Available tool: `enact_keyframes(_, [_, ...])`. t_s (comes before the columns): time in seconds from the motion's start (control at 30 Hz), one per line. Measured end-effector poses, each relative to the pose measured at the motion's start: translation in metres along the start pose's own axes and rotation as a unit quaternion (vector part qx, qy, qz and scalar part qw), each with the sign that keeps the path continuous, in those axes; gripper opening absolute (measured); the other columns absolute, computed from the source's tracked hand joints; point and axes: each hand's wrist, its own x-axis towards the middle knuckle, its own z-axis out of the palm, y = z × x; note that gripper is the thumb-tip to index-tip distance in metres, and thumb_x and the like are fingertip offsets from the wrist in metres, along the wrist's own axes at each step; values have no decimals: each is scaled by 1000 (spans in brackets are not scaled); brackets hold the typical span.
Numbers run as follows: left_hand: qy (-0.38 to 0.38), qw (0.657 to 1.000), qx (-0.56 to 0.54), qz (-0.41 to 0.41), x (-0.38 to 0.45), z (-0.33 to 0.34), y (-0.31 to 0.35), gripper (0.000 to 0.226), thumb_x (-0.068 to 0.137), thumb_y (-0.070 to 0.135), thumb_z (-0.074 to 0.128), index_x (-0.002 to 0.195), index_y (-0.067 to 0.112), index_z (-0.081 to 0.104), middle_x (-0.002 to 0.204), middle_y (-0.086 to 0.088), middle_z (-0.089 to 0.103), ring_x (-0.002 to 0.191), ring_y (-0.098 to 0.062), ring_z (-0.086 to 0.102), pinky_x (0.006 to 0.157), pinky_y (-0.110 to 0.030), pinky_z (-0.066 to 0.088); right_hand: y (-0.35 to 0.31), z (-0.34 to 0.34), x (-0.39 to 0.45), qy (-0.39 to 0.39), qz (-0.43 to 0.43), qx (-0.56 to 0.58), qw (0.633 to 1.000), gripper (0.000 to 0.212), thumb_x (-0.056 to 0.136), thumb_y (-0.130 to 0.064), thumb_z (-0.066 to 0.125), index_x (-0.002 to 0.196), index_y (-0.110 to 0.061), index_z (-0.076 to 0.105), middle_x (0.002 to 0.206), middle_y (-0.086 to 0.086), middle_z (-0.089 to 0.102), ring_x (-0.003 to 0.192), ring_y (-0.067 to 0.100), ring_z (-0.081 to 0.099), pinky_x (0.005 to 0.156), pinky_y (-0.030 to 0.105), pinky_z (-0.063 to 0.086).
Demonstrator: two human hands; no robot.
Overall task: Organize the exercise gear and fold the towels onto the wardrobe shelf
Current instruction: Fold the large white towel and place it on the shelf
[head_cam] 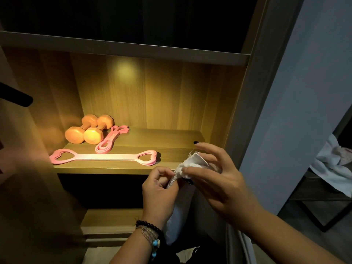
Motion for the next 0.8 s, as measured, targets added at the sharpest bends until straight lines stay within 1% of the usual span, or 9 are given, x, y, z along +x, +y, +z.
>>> enact_keyframes(0.07, [2,1000,-3,-2,0,0,-1,26,77,-14,67,76,9,55,64,4,69,65,-7,64,65,-19,54,0,2,-1,2,12,-14,1000,24,94,-38,52,110,-25,65,149,0,32,130,14,45,91,37,53])
enact_keyframes(0.13, [0,1000,-4,-7,-1,-1,-2,25,76,-12,70,77,8,55,66,1,70,67,-10,65,67,-25,55,2,5,2,21,75,-9,997,25,93,-43,48,100,-25,65,145,-5,37,125,3,46,92,26,51])
enact_keyframes(0.2, [-5,1000,2,-11,-3,0,-3,25,74,-9,74,77,8,56,67,-1,70,67,-12,65,67,-28,55,4,6,8,42,156,21,987,21,93,-43,48,93,-27,63,127,-9,52,111,-6,50,84,15,49])
enact_keyframes(0.3, [-9,1000,12,-21,-6,1,-4,26,72,-6,76,78,9,57,72,-7,71,71,-17,68,69,-33,58,6,4,17,16,224,18,974,8,90,-34,59,86,-28,60,86,-15,59,80,-1,55,63,13,41])
enact_keyframes(0.47, [-13,999,33,-3,-3,3,-1,27,72,-4,77,82,10,56,75,-7,72,73,-17,69,68,-30,57,15,1,31,24,269,23,963,10,87,-23,66,77,-20,64,73,-9,62,68,4,56,56,12,39])
enact_keyframes(0.57, [-27,998,43,36,7,4,2,32,74,0,77,86,19,54,84,-4,71,83,-15,69,73,-29,57,18,-2,47,54,245,28,968,7,88,-16,64,81,-14,65,76,-5,61,69,5,54,58,13,41])
enact_keyframes(0.63, [-34,995,64,68,16,1,-1,37,74,2,78,83,28,53,88,8,66,90,-8,66,77,-21,54,19,-9,63,80,208,22,975,6,89,-14,62,83,-13,62,77,-4,57,70,7,52,61,12,42])
enact_keyframes(0.7, [-56,989,102,93,23,-4,-6,33,76,6,78,85,28,55,89,15,64,89,-1,63,75,-13,50,24,-24,84,110,173,3,979,5,91,-14,60,86,-15,59,80,-3,56,71,8,51,60,12,42])
enact_keyframes(0.8, [-74,969,193,134,30,-6,-16,25,76,16,79,85,28,60,87,12,64,86,-1,61,70,-10,46,32,-52,120,129,118,-56,983,6,94,-15,55,89,-17,52,85,-3,52,71,8,49,62,15,41])
